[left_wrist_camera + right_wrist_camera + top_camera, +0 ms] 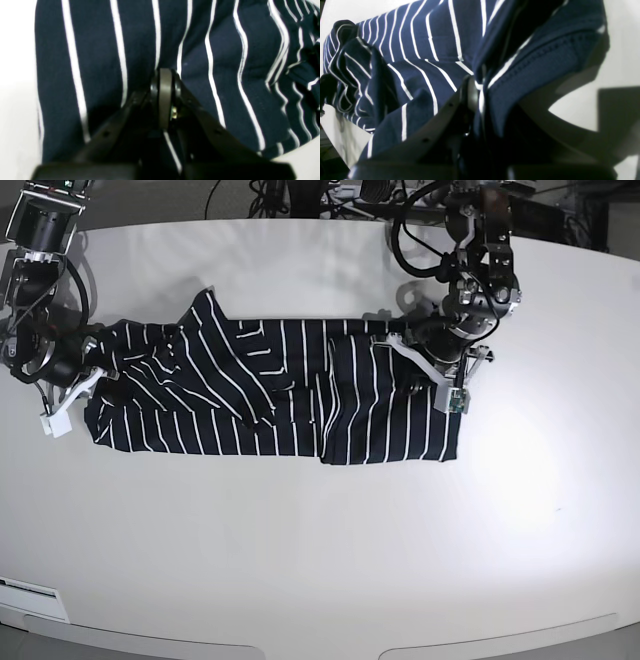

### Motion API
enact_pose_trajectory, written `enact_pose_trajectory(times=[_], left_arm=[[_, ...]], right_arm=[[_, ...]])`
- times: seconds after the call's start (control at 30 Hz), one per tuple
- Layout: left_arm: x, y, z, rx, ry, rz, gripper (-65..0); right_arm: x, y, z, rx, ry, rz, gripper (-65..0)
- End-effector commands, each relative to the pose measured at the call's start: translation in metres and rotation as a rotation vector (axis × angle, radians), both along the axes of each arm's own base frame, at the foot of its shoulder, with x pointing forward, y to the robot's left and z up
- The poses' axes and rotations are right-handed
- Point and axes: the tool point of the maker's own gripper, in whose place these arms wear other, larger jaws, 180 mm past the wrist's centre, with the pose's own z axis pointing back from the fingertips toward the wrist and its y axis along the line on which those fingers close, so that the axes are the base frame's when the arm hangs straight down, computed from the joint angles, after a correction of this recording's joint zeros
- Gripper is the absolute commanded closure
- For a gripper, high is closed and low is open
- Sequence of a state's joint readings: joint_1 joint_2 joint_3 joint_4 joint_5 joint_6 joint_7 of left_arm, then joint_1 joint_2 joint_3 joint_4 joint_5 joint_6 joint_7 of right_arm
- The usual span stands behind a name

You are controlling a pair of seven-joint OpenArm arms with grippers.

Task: Fold the T-shirt properly

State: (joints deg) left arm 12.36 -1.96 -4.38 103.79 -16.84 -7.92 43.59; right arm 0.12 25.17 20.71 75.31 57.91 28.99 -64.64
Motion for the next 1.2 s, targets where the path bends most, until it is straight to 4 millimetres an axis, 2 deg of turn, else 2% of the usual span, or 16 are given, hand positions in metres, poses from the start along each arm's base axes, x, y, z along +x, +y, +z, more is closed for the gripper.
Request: enact_pose_trajectory(times=[0.0, 0.2, 0.37, 0.53, 0.63, 0.73, 0.83, 0.97, 1.07, 1.17], left_arm=[[-0.003, 0.005, -0.004, 0.017, 0.04, 0.007, -5.8], [0.018, -0.016, 0.02, -0.081, -0.039, -0.064, -17.7], [0.029, -0.044, 0.05, -0.229, -0.118, -0.17, -28.1], [0.027, -0.073, 0.079, -0.357, -0.185, -0.324, -28.6], [0.023, -0.081, 0.096, -0.431, -0.237, -0.394, -28.6], [0.025, -0.076, 0.115, -0.505, -0.298, -0.408, -28.6], [0.027, -0.06, 0.131, -0.546, -0.364, -0.401, -28.6], [0.032, -0.03, 0.129, -0.516, -0.371, -0.325, -28.6], [0.029, -0.014, 0.125, -0.498, -0.359, -0.3, -28.6], [0.021, -0.006, 0.118, -0.487, -0.333, -0.295, -28.6]], right_arm=[[0.002, -0.023, 0.005, -0.084, 0.014, -0.009, 0.0], [0.011, -0.03, 0.015, -0.097, -0.01, -0.011, 0.0], [0.015, -0.028, 0.019, -0.099, -0.037, 0.01, 0.0], [0.022, -0.029, 0.025, -0.115, -0.063, 0.022, 0.0], [0.021, -0.038, 0.025, -0.172, -0.054, 0.028, 0.0], [0.023, -0.052, 0.034, -0.241, -0.064, 0.033, 0.0], [0.026, -0.074, 0.049, -0.351, -0.078, 0.026, 0.0], [0.034, -0.104, 0.075, -0.53, -0.108, -0.016, 0.0], [0.039, -0.109, 0.093, -0.597, -0.142, -0.044, 0.0], [0.044, -0.109, 0.109, -0.655, -0.176, -0.067, 0.0]])
